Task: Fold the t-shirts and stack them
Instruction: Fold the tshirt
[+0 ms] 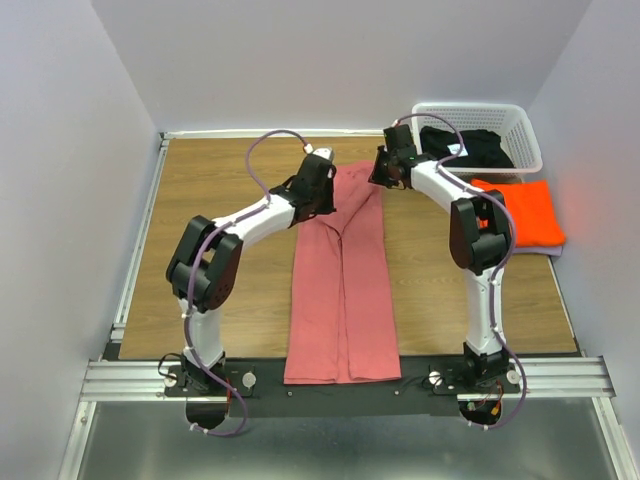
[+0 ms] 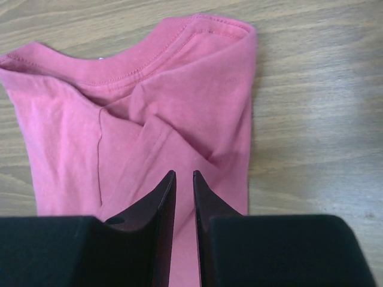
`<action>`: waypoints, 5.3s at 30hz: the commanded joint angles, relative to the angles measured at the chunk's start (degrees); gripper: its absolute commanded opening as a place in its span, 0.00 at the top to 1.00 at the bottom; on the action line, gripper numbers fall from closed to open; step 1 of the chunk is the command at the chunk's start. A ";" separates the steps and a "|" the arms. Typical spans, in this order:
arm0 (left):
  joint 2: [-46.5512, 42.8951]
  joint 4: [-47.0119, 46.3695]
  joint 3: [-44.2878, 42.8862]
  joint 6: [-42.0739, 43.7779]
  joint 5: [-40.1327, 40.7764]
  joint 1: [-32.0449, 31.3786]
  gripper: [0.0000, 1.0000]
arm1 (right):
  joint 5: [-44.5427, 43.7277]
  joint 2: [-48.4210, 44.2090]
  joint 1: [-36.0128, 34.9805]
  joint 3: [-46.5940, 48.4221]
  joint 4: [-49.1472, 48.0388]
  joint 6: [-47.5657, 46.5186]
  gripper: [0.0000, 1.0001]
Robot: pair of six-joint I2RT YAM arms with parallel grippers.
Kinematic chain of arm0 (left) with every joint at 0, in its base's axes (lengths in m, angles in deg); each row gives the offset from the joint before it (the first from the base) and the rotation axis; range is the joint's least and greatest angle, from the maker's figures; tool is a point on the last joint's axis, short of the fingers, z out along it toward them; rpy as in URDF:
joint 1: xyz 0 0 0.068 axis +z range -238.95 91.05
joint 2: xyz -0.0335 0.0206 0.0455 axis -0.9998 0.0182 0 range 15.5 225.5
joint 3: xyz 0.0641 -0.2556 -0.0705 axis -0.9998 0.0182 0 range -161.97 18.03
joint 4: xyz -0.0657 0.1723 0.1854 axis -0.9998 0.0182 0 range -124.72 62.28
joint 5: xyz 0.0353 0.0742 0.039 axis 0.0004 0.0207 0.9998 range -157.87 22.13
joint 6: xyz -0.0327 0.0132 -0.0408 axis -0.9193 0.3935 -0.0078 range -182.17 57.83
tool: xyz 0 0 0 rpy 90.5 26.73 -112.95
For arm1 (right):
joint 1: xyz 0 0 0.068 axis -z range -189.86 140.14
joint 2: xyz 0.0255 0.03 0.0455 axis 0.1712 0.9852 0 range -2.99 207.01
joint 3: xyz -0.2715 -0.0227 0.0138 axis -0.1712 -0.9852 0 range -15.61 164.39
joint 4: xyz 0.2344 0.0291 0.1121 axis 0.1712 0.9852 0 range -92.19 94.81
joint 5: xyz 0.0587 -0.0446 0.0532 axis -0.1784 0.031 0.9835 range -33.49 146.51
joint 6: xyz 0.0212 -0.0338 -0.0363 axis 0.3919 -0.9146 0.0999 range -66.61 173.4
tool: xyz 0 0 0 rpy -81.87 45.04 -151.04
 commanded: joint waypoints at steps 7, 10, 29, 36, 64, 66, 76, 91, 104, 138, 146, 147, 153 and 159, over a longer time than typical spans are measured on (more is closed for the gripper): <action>7.99 -1.17 1.72 -0.29 -2.91 0.17 0.95 | 2.89 5.65 2.30 -0.29 -3.45 1.35 0.77; 7.64 -1.17 3.30 -0.64 -2.39 1.40 0.96 | 2.01 6.27 2.57 -0.02 -3.45 0.65 0.77; -5.35 0.50 2.51 -1.09 -5.91 3.95 0.63 | 6.22 -3.48 1.69 -2.04 -3.19 -3.84 0.67; -18.89 -0.99 9.62 0.58 4.45 4.21 0.44 | 11.76 -4.55 -0.77 -5.38 -3.36 -0.33 0.55; -53.71 -1.79 41.45 -0.38 9.22 4.48 0.32 | 7.55 27.01 -0.07 33.11 -5.03 1.09 0.55; -55.02 -1.43 41.80 0.06 8.86 4.56 0.32 | 8.24 24.31 0.02 32.51 -5.12 -1.18 0.52; -58.55 -2.49 42.16 2.52 5.63 4.48 0.25 | 10.19 -7.12 -0.95 3.45 -5.12 -4.29 0.37; -52.48 10.51 41.62 -7.23 -8.27 3.77 0.25 | 14.66 -49.43 -1.21 -51.24 13.76 3.19 0.37; -49.49 16.32 48.04 -15.32 -11.71 2.89 0.25 | 24.60 -57.80 -1.74 -69.27 17.91 4.60 0.43; -44.49 22.56 46.90 -19.54 -9.78 -5.89 0.26 | 20.82 -56.48 -3.94 -75.25 8.59 8.03 1.00; -40.80 24.94 44.79 -20.77 -8.27 -10.55 0.34 | 20.47 -57.54 -4.02 -75.69 7.63 8.20 1.00; -40.53 25.02 44.79 -21.12 -8.28 -11.42 0.36 | 20.47 -57.72 -4.02 -75.87 7.45 8.20 1.00; -37.54 23.01 44.61 -21.74 -8.45 -13.72 0.49 | 20.82 -57.89 -4.02 -76.57 6.48 8.12 1.00; -33.85 20.81 44.52 -22.97 -8.36 -16.53 0.54 | 21.08 -57.72 -4.02 -76.66 6.22 8.03 0.99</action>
